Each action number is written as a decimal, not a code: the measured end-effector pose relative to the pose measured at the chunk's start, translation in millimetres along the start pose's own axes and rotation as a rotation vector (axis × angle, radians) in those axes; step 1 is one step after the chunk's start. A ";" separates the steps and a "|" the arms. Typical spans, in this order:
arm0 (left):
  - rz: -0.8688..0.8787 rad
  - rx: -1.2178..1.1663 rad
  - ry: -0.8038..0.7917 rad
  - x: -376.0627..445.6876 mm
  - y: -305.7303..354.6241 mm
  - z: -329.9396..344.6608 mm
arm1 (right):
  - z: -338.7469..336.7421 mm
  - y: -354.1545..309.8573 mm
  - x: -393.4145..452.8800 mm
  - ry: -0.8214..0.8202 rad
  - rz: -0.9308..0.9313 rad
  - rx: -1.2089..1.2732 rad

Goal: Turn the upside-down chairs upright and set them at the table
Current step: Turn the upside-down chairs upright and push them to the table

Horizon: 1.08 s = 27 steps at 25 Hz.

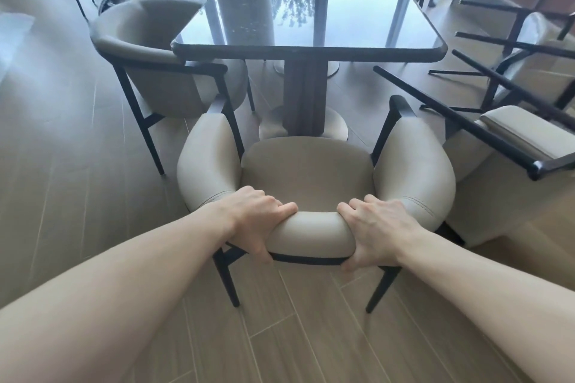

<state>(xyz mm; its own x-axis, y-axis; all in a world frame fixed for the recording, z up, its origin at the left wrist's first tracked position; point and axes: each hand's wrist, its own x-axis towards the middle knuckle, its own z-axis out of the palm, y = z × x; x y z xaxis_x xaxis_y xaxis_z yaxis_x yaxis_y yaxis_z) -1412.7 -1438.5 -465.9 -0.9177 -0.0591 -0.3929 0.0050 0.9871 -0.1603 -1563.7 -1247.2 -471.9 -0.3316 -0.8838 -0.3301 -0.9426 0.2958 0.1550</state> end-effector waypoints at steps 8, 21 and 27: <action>0.007 -0.021 -0.013 32.4 -52.5 -9.3 | -17.9 11.8 50.8 -0.015 0.060 0.017; -0.038 -0.047 0.004 107.5 -107.8 -28.5 | -39.2 68.0 126.3 -0.024 0.029 0.028; -0.051 -0.064 -0.018 133.1 -130.8 -38.2 | -51.0 89.9 159.2 -0.034 0.007 0.029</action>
<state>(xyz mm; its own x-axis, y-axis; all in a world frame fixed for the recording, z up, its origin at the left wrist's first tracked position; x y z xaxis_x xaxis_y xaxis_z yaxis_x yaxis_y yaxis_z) -1550.7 -1569.8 -462.6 -0.9089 -0.1121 -0.4016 -0.0677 0.9901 -0.1230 -1699.3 -1379.8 -463.0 -0.3387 -0.8692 -0.3603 -0.9409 0.3125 0.1307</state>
